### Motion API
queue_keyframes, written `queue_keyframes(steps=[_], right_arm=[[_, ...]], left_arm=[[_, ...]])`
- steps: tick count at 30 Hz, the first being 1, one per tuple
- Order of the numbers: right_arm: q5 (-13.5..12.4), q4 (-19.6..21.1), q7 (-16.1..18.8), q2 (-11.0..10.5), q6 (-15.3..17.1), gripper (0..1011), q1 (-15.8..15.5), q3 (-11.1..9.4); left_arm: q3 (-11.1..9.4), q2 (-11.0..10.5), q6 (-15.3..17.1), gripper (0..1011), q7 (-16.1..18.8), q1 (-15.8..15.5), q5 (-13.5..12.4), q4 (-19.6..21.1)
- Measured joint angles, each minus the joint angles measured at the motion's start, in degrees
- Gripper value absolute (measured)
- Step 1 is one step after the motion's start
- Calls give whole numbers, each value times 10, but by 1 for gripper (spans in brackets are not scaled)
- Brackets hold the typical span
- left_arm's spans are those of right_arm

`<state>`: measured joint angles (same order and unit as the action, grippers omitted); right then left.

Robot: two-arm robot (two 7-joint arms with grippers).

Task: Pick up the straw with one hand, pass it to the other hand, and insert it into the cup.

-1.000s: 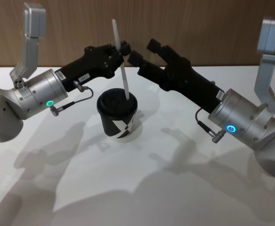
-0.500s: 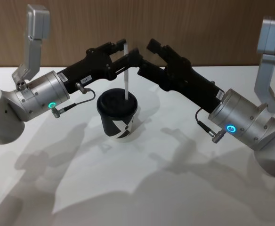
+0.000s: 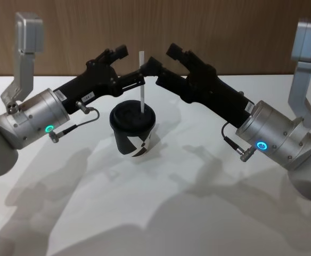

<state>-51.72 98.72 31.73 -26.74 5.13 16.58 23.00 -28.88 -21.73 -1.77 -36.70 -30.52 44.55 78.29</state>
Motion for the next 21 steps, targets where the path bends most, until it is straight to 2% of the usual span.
queue_keyframes(steps=[1, 12, 21], right_arm=[[2, 1, -1, -1, -1, 1001, 0, 0], [19, 14, -21, -17, -12, 1001, -8, 0], [27, 28, -35, -38, -15, 1001, -26, -6]], left_arm=[[1, -2, 0, 1002, 3, 4, 0, 4], [24, -26, -4, 1003, 47, 66, -6, 70], [35, -34, -9, 1003, 64, 101, -7, 100]])
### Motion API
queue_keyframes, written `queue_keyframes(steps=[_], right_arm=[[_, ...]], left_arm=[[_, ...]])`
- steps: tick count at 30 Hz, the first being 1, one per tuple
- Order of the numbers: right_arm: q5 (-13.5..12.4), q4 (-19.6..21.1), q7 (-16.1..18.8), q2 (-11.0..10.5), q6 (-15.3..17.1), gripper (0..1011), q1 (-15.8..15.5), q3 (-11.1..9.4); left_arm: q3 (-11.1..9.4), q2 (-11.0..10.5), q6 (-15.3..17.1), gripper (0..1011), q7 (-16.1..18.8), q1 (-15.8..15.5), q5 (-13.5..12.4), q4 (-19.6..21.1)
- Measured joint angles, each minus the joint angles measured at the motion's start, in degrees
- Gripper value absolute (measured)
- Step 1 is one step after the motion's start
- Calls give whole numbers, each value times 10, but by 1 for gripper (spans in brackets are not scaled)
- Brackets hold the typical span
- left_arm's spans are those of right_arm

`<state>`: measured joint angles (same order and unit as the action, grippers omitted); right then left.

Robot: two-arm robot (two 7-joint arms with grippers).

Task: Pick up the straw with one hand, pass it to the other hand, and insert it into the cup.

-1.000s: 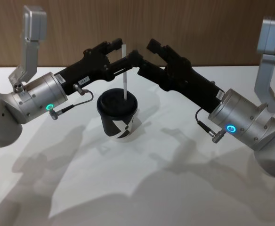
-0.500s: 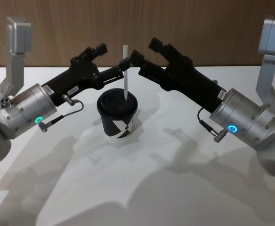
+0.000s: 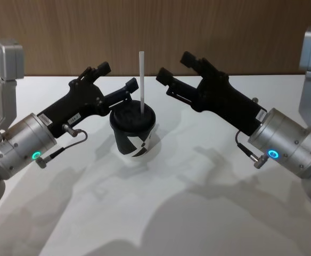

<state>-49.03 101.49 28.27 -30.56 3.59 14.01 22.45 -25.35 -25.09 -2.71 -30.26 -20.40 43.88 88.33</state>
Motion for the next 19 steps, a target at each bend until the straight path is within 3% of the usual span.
queue_keyframes(steps=[8, 19], right_arm=[[0, 12, -9, -20, -2, 1001, -18, -6], [0, 18, -14, -33, -3, 1001, -29, -10]], left_arm=[[7, -2, -7, 1004, 8, 26, -2, 21], [13, -3, -16, 1003, 11, 46, -6, 37]])
